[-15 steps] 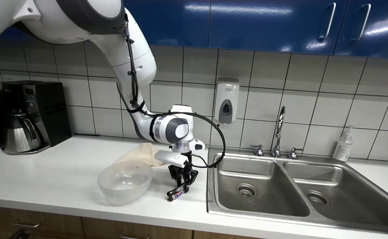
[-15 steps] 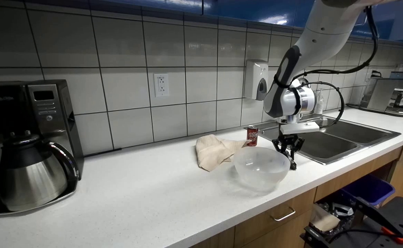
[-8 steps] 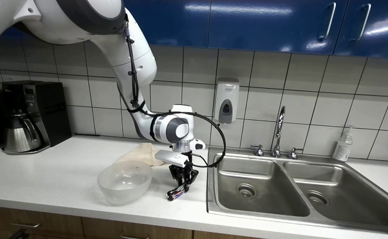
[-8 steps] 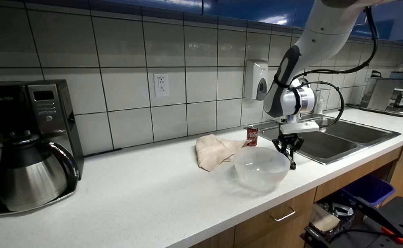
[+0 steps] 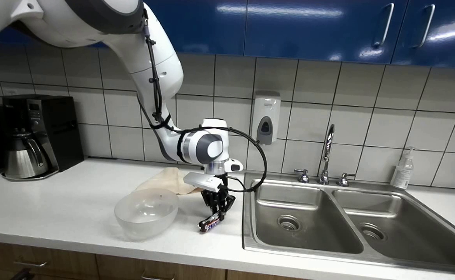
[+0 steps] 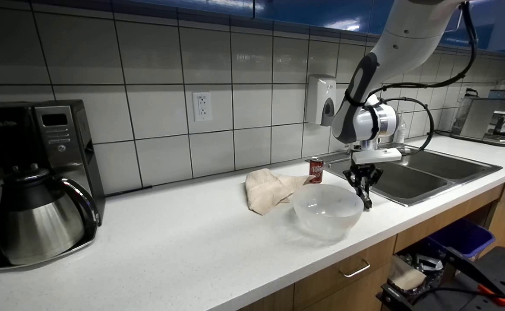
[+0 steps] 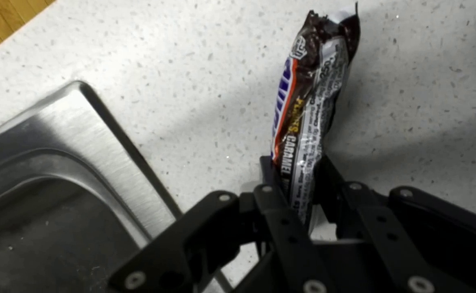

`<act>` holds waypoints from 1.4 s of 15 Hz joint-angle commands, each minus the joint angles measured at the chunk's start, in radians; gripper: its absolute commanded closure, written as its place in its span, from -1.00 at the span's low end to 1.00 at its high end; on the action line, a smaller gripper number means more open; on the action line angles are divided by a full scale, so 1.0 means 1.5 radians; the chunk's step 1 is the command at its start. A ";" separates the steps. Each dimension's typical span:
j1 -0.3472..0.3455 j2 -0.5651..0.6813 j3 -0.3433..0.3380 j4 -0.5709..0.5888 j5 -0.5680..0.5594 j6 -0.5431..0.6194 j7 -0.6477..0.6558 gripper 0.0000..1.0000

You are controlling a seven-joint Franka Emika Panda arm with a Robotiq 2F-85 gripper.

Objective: Put the candy bar into the bowl

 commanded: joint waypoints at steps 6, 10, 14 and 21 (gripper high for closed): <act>0.072 -0.104 -0.053 -0.118 -0.047 0.057 0.086 0.88; 0.123 -0.153 -0.097 -0.177 -0.085 0.092 0.146 0.87; 0.178 -0.194 -0.153 -0.227 -0.136 0.123 0.214 0.87; 0.266 -0.243 -0.227 -0.277 -0.242 0.146 0.299 0.87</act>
